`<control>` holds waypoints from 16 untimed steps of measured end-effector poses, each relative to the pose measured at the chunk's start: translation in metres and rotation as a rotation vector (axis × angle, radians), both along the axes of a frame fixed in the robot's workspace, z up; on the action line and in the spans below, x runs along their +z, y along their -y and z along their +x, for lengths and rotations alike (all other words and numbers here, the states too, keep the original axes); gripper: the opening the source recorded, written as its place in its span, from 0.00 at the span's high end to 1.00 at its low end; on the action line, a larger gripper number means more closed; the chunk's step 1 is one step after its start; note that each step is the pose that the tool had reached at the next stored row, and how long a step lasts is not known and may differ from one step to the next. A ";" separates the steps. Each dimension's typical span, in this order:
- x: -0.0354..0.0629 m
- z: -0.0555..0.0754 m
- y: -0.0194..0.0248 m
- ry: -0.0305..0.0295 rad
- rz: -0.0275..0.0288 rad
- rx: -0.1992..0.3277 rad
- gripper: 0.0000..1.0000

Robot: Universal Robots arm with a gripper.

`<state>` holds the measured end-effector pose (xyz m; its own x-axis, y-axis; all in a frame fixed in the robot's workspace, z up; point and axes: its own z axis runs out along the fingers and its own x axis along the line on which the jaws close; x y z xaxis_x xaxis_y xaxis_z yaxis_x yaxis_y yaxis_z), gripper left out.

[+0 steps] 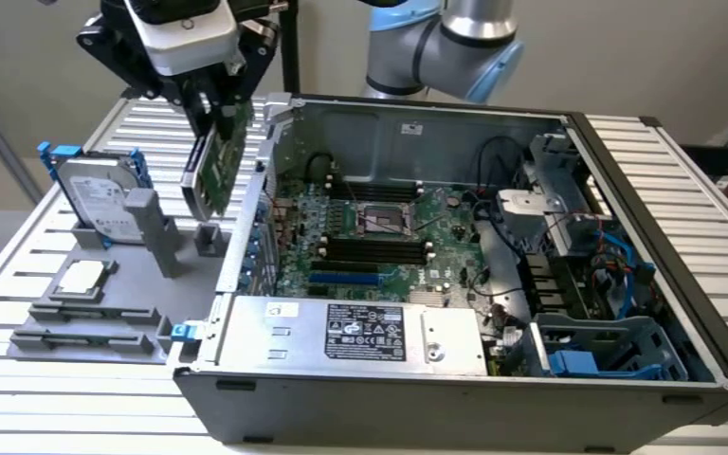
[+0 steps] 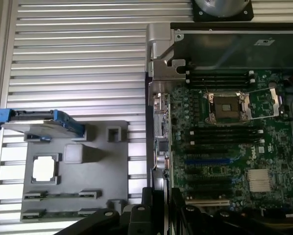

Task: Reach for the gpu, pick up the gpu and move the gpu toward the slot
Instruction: 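Pick up the gpu and move the gpu toward the slot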

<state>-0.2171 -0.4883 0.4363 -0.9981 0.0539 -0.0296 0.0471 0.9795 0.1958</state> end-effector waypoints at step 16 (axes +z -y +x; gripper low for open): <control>0.0004 0.072 0.0047 -0.0486 -0.0001 0.000 0.74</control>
<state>-0.1452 -0.4929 0.4368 -0.9984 0.0540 0.0189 0.0566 0.9795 0.1932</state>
